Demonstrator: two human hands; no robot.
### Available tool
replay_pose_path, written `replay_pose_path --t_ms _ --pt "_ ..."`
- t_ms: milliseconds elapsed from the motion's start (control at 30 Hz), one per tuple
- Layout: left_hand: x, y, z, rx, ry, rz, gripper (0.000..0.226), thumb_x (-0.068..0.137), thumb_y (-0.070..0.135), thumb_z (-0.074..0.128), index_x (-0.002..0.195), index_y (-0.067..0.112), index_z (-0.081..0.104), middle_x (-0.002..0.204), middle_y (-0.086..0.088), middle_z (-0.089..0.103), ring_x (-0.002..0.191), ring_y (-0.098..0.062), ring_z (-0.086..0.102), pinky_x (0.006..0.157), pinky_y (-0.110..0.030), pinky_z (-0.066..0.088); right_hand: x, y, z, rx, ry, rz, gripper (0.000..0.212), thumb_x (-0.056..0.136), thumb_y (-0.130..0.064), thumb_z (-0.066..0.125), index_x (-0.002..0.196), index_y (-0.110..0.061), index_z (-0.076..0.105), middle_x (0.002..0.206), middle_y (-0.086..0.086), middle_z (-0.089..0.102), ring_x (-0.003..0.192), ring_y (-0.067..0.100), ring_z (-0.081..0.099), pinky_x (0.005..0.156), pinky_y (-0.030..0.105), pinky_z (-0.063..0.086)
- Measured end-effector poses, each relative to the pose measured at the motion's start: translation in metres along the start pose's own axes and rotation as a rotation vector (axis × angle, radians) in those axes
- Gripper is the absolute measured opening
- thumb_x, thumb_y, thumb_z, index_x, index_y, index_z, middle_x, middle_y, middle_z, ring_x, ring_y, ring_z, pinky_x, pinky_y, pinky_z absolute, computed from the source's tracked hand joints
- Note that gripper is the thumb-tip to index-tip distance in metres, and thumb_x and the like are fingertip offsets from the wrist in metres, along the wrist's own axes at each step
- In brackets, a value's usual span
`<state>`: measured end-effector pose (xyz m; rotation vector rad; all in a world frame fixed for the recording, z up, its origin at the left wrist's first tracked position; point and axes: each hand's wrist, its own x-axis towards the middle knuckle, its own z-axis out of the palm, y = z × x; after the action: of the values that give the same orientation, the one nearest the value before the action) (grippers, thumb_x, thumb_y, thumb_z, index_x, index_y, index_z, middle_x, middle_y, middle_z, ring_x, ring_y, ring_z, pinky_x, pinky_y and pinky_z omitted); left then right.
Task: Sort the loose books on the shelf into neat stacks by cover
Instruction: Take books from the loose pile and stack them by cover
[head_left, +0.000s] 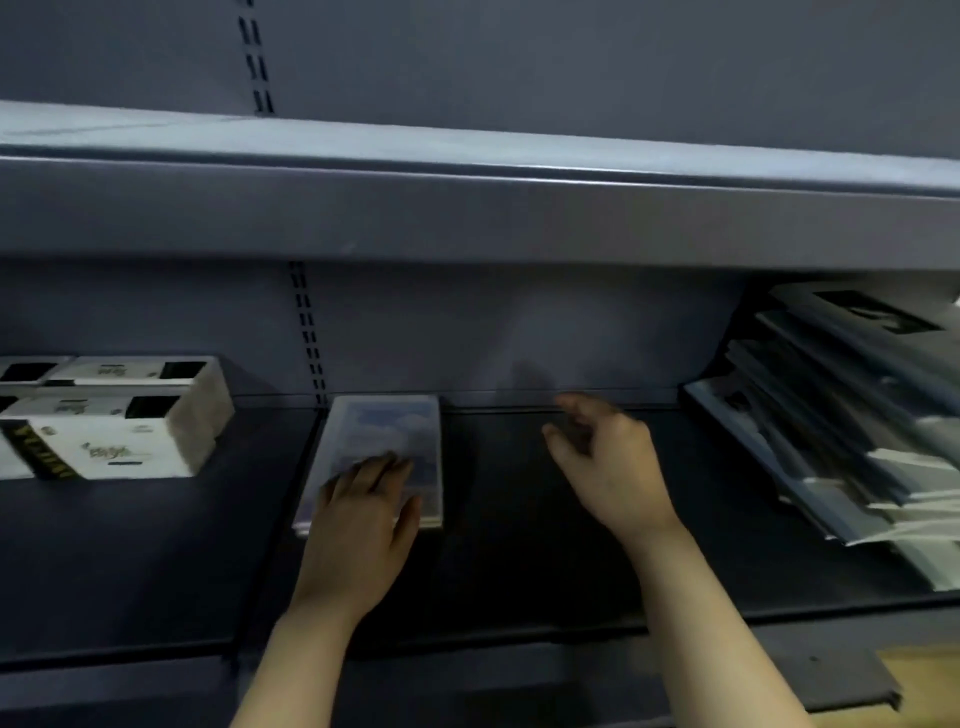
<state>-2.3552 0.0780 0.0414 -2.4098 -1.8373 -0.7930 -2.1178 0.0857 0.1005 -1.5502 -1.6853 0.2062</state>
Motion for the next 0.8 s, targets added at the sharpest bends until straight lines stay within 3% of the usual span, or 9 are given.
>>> replay_pose_path --t_ms 133,300,433,500,633,700,800 --pt "0.021 0.058 0.018 0.017 -0.025 0.025 0.051 0.089 0.041 0.035 0.118 0.01 0.063 0.116 -0.008 0.065 0.104 -0.027 0.062 0.09 -0.042 0.048 0.015 0.025 -0.063 -0.028 0.068 -0.02 0.04 0.088 -0.022 0.065 0.127 -0.015 0.061 0.123 -0.004 0.063 0.11 0.006 0.056 0.087 0.005 0.033" --pt "0.037 0.15 0.039 0.046 -0.054 -0.01 0.055 0.087 0.045 0.032 0.12 0.014 0.063 0.118 -0.008 0.064 0.102 -0.032 0.062 0.088 -0.046 0.048 0.03 0.068 -0.151 -0.117 0.126 -0.047 0.038 0.086 -0.025 0.065 0.123 -0.016 0.065 0.122 0.004 0.066 0.107 0.023 0.063 0.093 0.029 0.047" --pt "0.048 0.23 0.052 0.022 -0.094 -0.056 0.056 0.092 0.051 0.026 0.135 0.024 0.05 0.138 0.0 0.051 0.123 -0.024 0.048 0.102 -0.043 0.033 0.036 0.107 -0.226 -0.221 0.102 -0.045 0.032 0.087 -0.029 0.063 0.117 -0.018 0.068 0.121 0.006 0.067 0.113 0.027 0.061 0.091 0.031 0.045" --pt "0.052 0.26 0.062 0.003 -0.103 -0.084 0.049 0.098 0.046 0.031 0.142 0.028 0.039 0.146 0.005 0.04 0.132 -0.018 0.036 0.109 -0.038 0.023 0.035 0.125 -0.259 -0.205 0.093 -0.021 0.027 0.088 -0.029 0.063 0.112 -0.019 0.07 0.112 0.009 0.07 0.106 0.029 0.063 0.085 0.033 0.047" --pt "0.058 0.309 0.077 -0.021 -0.09 -0.12 0.048 0.099 0.042 0.033 0.144 0.029 0.036 0.147 0.006 0.038 0.134 -0.016 0.033 0.11 -0.036 0.02 0.034 0.171 -0.31 -0.21 0.091 0.036 0.013 0.088 -0.03 0.059 0.092 -0.03 0.071 0.084 0.01 0.069 0.086 0.033 0.062 0.065 0.026 0.042" --pt "0.06 0.325 0.082 -0.008 -0.101 -0.125 0.047 0.099 0.042 0.033 0.144 0.03 0.035 0.148 0.007 0.037 0.134 -0.015 0.033 0.11 -0.035 0.019 0.034 0.196 -0.327 -0.23 0.104 0.117 0.023 0.086 -0.038 0.058 0.096 -0.024 0.073 0.085 0.01 0.069 0.092 0.033 0.062 0.068 0.026 0.041" --pt "0.063 0.343 0.089 0.006 -0.109 -0.117 0.047 0.099 0.042 0.034 0.144 0.029 0.035 0.147 0.006 0.038 0.133 -0.015 0.034 0.11 -0.034 0.021 0.032 0.229 -0.348 -0.312 0.067 0.159 0.035 0.089 -0.048 0.055 0.077 -0.02 0.071 0.067 0.001 0.064 0.082 0.031 0.063 0.063 0.03 0.041"
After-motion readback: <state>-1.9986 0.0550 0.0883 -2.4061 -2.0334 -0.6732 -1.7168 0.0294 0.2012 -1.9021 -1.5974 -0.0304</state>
